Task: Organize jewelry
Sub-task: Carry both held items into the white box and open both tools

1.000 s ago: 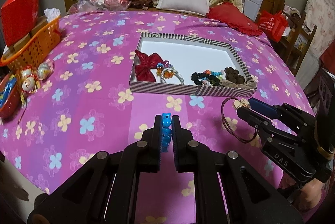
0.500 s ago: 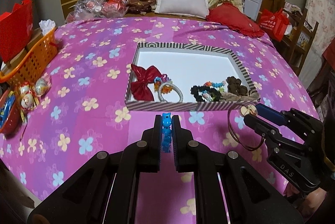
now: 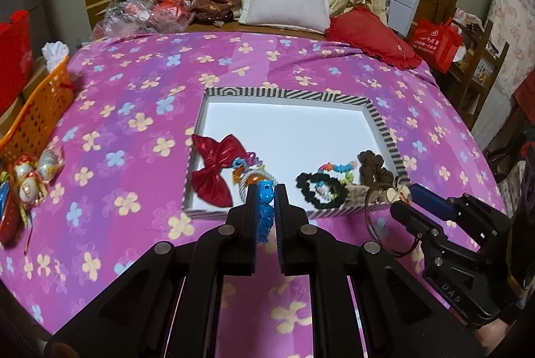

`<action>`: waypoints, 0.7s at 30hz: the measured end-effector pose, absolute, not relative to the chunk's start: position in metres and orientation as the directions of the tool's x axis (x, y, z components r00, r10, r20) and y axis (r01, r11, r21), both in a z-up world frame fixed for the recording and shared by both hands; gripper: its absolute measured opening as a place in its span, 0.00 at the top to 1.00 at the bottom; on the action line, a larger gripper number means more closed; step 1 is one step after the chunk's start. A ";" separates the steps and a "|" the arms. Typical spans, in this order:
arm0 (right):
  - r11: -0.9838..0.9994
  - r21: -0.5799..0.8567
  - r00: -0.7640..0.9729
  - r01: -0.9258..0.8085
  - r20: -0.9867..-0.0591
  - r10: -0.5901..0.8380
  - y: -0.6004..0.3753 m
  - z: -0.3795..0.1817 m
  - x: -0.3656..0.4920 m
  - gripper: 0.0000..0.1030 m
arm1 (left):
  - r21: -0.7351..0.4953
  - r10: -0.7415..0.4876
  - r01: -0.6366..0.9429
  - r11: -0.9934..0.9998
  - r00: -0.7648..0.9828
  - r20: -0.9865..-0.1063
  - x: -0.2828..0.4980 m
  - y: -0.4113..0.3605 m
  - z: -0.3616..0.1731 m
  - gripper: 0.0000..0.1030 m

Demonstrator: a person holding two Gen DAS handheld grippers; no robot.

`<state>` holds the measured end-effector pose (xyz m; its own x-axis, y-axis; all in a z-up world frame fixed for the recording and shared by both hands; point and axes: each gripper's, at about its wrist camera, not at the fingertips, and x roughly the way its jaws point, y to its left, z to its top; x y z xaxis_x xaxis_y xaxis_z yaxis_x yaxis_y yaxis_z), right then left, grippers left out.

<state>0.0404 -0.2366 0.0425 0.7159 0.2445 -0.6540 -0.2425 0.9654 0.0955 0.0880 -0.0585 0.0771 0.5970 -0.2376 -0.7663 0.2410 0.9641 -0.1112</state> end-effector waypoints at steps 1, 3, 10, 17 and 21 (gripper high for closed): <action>0.966 0.102 0.716 -0.237 -0.653 0.245 -0.238 0.042 0.043 0.73 | -0.113 -0.238 0.241 0.964 0.593 -0.769 0.092 -0.060 0.076 0.93; 0.966 0.128 0.716 -0.226 -0.650 0.254 -0.243 0.042 0.050 0.73 | -0.111 -0.235 0.239 0.965 0.589 -0.773 0.098 -0.065 0.075 0.93; 0.968 0.124 0.705 -0.217 -0.666 0.243 -0.248 0.034 0.067 0.73 | -0.098 -0.223 0.240 0.966 0.580 -0.784 0.118 -0.080 0.067 0.93; 0.969 0.130 0.699 -0.209 -0.674 0.241 -0.253 0.026 0.084 0.73 | -0.092 -0.217 0.240 0.966 0.573 -0.791 0.136 -0.092 0.062 0.93; 0.970 0.139 0.691 -0.198 -0.682 0.239 -0.257 0.020 0.094 0.73 | -0.090 -0.218 0.246 0.965 0.568 -0.794 0.145 -0.099 0.058 0.93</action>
